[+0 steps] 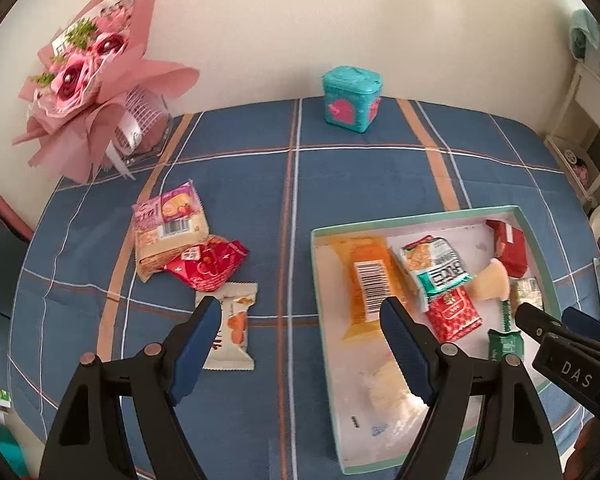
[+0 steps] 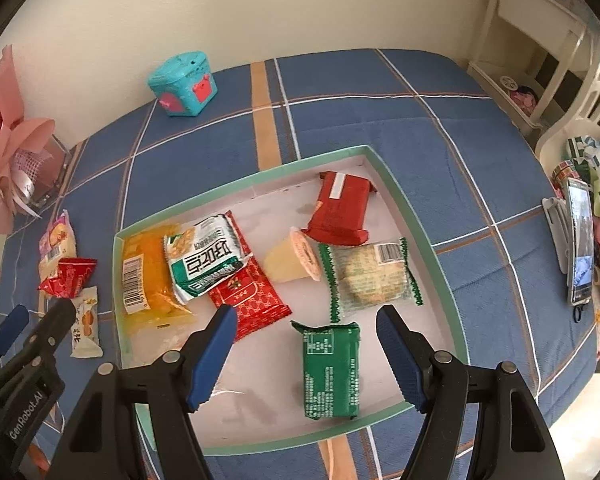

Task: Organize snacks
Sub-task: 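Move left tool to red candy packet while right tool moves to white mooncake packet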

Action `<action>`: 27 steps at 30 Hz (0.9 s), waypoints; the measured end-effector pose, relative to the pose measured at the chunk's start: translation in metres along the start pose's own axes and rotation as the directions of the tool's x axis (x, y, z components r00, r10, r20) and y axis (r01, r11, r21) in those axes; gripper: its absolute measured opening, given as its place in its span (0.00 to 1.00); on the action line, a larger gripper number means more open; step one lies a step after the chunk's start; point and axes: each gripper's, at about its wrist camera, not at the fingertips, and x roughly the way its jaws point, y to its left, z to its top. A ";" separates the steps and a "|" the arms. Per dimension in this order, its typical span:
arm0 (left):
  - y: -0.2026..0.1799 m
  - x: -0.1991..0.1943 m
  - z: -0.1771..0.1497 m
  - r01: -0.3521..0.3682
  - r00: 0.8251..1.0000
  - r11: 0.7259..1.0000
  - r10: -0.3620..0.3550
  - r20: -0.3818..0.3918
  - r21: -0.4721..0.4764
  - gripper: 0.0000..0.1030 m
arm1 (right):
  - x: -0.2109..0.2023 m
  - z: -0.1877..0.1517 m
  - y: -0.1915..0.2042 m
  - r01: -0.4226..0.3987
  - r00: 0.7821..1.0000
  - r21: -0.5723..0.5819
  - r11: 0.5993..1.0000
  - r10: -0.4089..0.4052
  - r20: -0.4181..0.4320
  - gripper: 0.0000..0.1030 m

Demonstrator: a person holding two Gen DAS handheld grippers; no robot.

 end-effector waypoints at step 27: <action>0.084 0.002 -0.007 -0.093 0.988 0.984 0.109 0.106 -0.152 0.96 | 0.011 -0.003 0.047 -0.076 0.993 -0.048 0.996 0.080 0.087 1.00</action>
